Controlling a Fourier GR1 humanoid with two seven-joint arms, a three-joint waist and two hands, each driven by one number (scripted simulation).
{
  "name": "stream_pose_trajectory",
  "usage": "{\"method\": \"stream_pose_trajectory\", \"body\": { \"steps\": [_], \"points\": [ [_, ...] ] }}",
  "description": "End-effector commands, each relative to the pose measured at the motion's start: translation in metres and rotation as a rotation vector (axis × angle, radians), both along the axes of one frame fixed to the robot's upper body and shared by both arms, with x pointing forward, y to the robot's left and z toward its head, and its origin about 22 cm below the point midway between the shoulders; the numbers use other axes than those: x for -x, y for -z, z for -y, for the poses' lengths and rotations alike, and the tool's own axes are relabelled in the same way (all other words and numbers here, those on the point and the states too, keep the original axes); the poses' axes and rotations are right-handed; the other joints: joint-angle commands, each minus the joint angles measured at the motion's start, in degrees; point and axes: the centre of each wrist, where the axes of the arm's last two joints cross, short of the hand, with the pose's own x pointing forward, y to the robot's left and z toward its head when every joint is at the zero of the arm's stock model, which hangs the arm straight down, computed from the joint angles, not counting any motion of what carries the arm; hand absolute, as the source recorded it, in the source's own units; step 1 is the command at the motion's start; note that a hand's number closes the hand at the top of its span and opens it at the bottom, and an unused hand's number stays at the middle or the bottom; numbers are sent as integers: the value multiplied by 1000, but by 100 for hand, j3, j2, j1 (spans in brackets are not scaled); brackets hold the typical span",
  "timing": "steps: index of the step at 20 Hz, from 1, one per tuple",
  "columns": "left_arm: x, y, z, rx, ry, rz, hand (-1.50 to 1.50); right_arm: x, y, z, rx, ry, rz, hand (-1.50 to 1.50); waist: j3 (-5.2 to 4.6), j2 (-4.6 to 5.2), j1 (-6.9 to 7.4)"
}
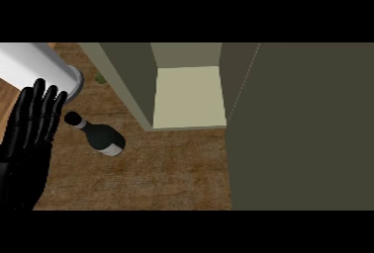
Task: Pick up the wine, place it into the cabinet and close the cabinet
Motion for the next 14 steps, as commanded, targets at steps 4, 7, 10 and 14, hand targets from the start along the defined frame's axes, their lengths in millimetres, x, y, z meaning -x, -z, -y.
{"method": "stream_pose_trajectory", "body": {
  "steps": [4,7,10,14],
  "points": [
    [-14,23,21,-1,63,-16,-150,32,7,10,-16,-62,-12,-150,-75,15,190],
    [-17,39,41,253,160,-189,-150,30,10,-14,-18,-291,-122,-150,-92,55,146],
    [-10,25,49,279,198,-200,-150,44,-8,-2,-16,-308,-155,-150,-78,7,182],
    [-4,22,63,311,196,-232,-150,52,-21,-8,-8,-345,-170,-150,-76,14,217]
  ]
}}
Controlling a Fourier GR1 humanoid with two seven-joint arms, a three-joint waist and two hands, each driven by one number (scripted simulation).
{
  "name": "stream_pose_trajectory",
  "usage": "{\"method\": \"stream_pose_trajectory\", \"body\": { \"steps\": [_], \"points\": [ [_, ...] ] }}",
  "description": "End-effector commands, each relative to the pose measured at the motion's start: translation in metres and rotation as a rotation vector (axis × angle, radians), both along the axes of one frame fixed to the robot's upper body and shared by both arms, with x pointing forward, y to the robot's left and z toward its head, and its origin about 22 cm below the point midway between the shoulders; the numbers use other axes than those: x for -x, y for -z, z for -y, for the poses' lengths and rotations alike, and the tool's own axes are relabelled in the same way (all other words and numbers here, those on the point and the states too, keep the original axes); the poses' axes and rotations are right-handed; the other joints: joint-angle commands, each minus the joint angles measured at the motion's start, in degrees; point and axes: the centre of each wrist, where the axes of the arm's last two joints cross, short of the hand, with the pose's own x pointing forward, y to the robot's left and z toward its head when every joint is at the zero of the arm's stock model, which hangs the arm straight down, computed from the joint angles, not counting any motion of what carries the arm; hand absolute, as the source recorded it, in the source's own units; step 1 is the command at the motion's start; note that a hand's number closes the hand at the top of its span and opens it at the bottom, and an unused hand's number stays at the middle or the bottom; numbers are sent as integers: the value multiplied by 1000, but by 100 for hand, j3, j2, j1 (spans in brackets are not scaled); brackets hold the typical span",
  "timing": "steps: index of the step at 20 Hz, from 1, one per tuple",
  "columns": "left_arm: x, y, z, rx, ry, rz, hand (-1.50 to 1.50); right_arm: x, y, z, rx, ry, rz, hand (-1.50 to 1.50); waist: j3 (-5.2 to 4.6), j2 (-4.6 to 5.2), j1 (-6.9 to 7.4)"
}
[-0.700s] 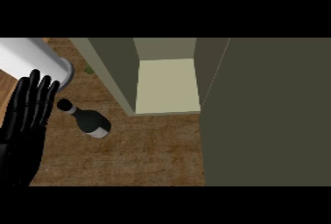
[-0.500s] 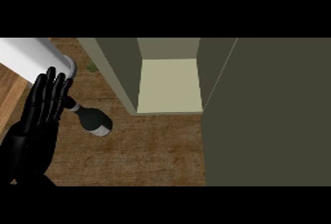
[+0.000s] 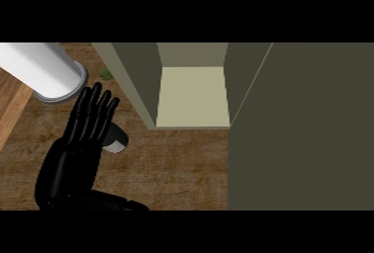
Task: Pick up the wine, place it into the cabinet and close the cabinet
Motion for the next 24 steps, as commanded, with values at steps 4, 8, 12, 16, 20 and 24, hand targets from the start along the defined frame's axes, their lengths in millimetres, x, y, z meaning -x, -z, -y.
{"method": "stream_pose_trajectory", "body": {
  "steps": [4,8,12,16,20,24],
  "points": [
    [16,-24,30,49,17,-5,-150,26,-38,-6,-7,-48,-32,-150,-2,-2,36],
    [36,-44,46,69,19,-9,-150,11,-38,5,-16,-21,-24,-150,1,-1,52],
    [41,-57,33,78,2,-26,-150,27,-51,-12,-9,-36,-20,-150,-1,-6,48],
    [34,-51,37,88,-19,-25,-150,29,-55,-9,24,-39,-11,-150,-1,-1,25],
    [31,-57,20,69,-78,-22,-150,24,-52,-17,-3,-32,-8,-150,-1,1,34],
    [39,-68,7,73,-122,-23,-150,39,-60,-14,-6,-26,-26,-150,-1,-7,17]
  ]
}}
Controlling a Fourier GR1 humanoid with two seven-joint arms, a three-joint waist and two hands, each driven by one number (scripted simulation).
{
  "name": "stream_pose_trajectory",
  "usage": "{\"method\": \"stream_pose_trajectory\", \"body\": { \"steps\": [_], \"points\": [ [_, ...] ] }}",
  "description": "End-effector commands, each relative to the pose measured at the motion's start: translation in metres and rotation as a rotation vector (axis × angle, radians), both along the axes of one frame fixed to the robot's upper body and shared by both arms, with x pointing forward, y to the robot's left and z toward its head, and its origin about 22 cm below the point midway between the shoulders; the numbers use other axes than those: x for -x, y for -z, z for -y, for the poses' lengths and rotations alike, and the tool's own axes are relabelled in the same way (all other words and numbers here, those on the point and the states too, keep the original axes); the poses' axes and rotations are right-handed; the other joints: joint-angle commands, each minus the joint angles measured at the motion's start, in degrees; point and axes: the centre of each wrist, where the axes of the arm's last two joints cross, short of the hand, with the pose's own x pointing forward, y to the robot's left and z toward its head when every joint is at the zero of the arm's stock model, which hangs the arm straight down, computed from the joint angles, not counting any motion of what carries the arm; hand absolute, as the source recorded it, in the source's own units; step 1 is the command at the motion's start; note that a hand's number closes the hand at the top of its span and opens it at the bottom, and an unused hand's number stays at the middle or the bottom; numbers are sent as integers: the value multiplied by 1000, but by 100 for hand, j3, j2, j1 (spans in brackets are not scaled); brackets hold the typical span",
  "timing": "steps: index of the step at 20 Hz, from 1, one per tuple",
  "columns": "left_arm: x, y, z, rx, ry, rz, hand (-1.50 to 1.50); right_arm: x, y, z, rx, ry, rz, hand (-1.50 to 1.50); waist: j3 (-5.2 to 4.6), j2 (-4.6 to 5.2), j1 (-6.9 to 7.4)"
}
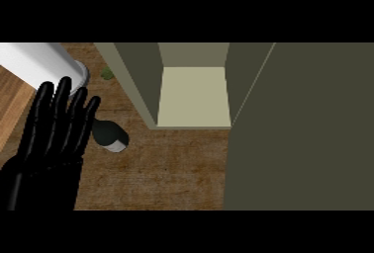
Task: Pick up the wine, place it into the cabinet and close the cabinet
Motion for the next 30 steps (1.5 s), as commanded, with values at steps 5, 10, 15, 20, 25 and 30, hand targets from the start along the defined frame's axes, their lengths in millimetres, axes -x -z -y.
{"method": "stream_pose_trajectory", "body": {
  "steps": [5,10,15,20,25,30],
  "points": [
    [0,-20,-35,-8,-77,-25,-150,37,-9,4,8,18,52,-150,4,-2,-40],
    [15,-12,-58,-15,-115,-17,-150,30,-27,3,8,23,57,-150,-3,-2,9],
    [-7,4,-67,-5,-156,-39,-150,16,-14,3,-3,20,47,-150,0,7,-2],
    [-13,15,-84,2,-154,-90,-150,38,-31,9,10,34,59,-150,-1,-1,-23],
    [-14,32,-111,24,-142,-153,-150,39,-24,15,13,22,47,-150,1,-5,-30],
    [-31,49,-113,-6,-135,-206,-150,34,-27,-1,-13,13,58,-150,-1,0,-16]
  ]
}}
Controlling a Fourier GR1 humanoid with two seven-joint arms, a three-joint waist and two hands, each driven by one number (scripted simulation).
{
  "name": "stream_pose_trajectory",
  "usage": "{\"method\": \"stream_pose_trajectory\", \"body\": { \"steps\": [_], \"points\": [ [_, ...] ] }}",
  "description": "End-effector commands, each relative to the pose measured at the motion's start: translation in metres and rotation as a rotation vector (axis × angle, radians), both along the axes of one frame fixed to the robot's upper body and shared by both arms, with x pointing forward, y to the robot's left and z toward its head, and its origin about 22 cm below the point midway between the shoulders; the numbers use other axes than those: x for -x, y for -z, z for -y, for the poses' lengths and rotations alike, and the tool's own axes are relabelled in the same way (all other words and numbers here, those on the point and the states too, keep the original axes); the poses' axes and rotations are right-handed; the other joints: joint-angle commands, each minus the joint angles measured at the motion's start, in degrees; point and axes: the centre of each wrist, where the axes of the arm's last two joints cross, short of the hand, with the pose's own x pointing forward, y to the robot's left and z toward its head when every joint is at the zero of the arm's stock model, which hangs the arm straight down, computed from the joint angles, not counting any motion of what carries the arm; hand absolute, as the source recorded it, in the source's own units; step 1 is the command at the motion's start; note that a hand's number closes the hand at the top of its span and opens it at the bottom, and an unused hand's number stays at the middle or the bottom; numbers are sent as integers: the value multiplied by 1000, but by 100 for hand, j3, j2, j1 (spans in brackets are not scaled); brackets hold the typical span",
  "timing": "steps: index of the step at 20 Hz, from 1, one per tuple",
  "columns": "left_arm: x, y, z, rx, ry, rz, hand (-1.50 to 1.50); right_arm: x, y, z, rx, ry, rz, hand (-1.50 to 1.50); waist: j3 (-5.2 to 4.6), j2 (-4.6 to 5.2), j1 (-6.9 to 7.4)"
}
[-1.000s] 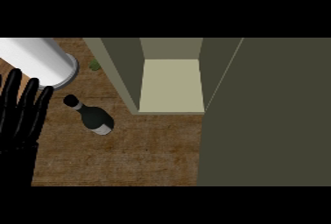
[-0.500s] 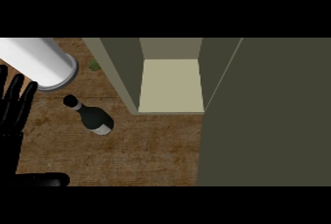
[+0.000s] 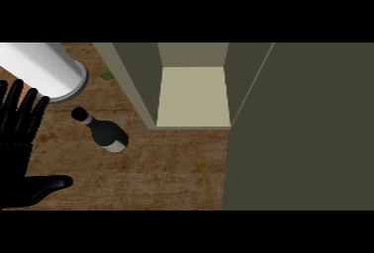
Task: Pick up the wine, place it into the cabinet and close the cabinet
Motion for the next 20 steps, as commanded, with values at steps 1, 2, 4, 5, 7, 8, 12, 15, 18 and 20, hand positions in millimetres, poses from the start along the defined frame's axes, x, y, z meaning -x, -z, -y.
{"method": "stream_pose_trajectory", "body": {
  "steps": [1,2,4,5,7,8,12,15,18,20],
  "points": [
    [5,26,-16,9,12,-35,-150,31,-21,9,5,-40,49,-150,0,-2,8],
    [6,44,-6,-6,37,-46,-150,29,-15,6,-14,-37,53,-150,0,0,2],
    [-10,60,-11,-4,7,-46,-150,33,-26,7,-41,-38,62,-150,-3,4,-44],
    [-16,46,2,7,20,-75,-150,47,-24,-5,-31,-48,52,-150,-1,-6,-52],
    [-21,60,-29,12,2,-52,-150,20,-10,4,-13,-35,53,-150,1,7,-3],
    [-23,60,-5,17,27,-62,-150,31,-20,2,-23,-37,42,-150,1,3,-6],
    [-17,78,-28,-20,-16,-53,-150,41,-33,-1,-8,-52,49,-150,-3,-5,-7],
    [-41,89,-23,-21,-63,-49,-150,33,-26,11,-22,-32,68,-150,2,5,-56],
    [-34,103,-39,-7,-62,-53,-150,26,-29,13,-14,-33,52,-150,2,5,-14],
    [-27,115,-53,-22,-74,-67,-150,39,-36,4,2,-42,65,-150,-2,-3,-24]
  ]
}}
